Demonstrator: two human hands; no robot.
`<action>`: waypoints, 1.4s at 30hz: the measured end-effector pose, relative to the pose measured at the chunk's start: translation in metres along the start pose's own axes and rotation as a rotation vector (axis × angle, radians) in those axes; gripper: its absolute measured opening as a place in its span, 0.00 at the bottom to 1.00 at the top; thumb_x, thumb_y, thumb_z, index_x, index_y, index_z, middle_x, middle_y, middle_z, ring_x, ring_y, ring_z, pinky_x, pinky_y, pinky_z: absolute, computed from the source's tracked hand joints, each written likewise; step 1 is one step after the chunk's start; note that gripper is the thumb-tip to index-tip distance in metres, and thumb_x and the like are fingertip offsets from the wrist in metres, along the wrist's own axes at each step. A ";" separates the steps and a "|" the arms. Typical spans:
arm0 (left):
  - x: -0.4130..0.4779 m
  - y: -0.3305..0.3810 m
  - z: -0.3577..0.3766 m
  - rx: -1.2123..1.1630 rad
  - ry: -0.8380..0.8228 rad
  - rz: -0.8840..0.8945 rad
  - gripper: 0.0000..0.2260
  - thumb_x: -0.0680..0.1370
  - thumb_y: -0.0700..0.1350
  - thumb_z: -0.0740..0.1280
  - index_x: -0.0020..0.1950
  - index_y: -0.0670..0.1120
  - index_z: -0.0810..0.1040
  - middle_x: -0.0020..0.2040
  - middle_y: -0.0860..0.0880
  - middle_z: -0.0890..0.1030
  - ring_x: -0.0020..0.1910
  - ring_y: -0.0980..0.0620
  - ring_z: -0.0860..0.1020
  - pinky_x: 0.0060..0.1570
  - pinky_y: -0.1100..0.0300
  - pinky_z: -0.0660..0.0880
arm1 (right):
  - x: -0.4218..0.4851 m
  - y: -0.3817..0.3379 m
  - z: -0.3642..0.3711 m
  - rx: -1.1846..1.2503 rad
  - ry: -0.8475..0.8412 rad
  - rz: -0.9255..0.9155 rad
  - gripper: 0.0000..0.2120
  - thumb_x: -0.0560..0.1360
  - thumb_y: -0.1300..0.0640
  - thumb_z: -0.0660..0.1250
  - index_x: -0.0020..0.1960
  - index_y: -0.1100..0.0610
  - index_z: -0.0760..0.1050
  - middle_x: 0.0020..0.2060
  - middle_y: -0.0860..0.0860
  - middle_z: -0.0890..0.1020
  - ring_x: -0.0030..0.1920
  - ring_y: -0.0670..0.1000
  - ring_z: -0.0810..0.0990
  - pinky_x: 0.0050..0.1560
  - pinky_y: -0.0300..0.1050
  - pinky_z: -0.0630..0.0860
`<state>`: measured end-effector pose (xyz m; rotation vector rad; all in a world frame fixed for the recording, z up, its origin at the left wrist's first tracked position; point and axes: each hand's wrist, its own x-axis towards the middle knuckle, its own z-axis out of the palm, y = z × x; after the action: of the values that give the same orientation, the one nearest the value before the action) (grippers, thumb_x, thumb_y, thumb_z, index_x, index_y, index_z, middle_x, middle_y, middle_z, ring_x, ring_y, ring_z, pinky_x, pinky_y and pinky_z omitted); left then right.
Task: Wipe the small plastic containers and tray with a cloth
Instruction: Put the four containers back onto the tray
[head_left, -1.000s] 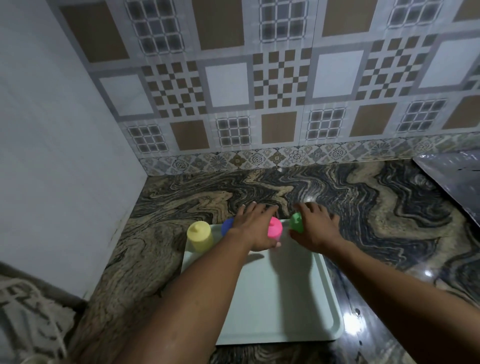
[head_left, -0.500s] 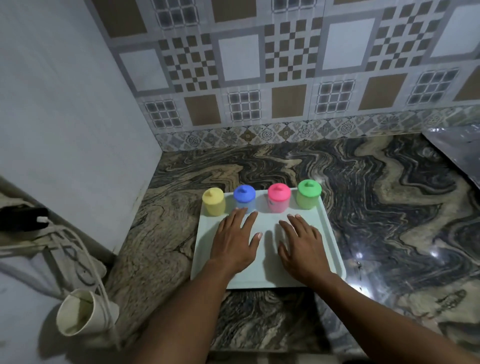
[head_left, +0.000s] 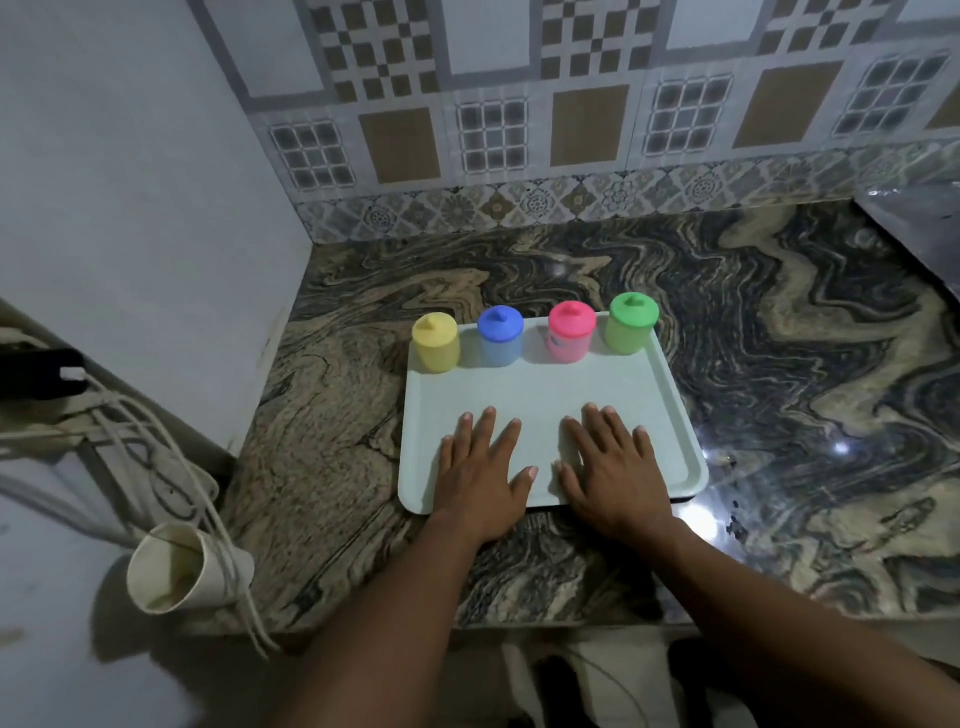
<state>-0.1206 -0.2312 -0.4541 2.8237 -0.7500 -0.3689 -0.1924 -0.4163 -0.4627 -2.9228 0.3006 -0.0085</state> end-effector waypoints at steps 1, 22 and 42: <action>0.002 0.000 -0.001 -0.001 -0.009 -0.006 0.31 0.81 0.65 0.50 0.82 0.59 0.46 0.83 0.52 0.41 0.81 0.46 0.37 0.78 0.43 0.40 | 0.002 0.000 0.000 0.002 -0.004 0.005 0.33 0.77 0.37 0.48 0.78 0.50 0.60 0.79 0.54 0.60 0.79 0.58 0.56 0.74 0.65 0.57; 0.174 -0.009 -0.060 -0.002 -0.194 -0.057 0.32 0.82 0.65 0.52 0.82 0.59 0.43 0.82 0.52 0.35 0.80 0.46 0.34 0.78 0.44 0.40 | 0.172 0.029 -0.016 0.000 -0.114 0.008 0.38 0.75 0.34 0.36 0.81 0.48 0.45 0.81 0.53 0.46 0.80 0.55 0.42 0.77 0.62 0.45; 0.257 -0.006 -0.094 -0.031 -0.290 -0.084 0.33 0.82 0.62 0.57 0.82 0.59 0.43 0.82 0.52 0.35 0.80 0.45 0.34 0.78 0.42 0.41 | 0.247 0.041 -0.028 0.004 -0.152 0.014 0.33 0.79 0.37 0.42 0.81 0.49 0.44 0.81 0.55 0.46 0.80 0.56 0.41 0.76 0.64 0.44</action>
<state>0.1248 -0.3449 -0.4150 2.8115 -0.6710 -0.8103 0.0408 -0.5115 -0.4474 -2.8964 0.2960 0.2139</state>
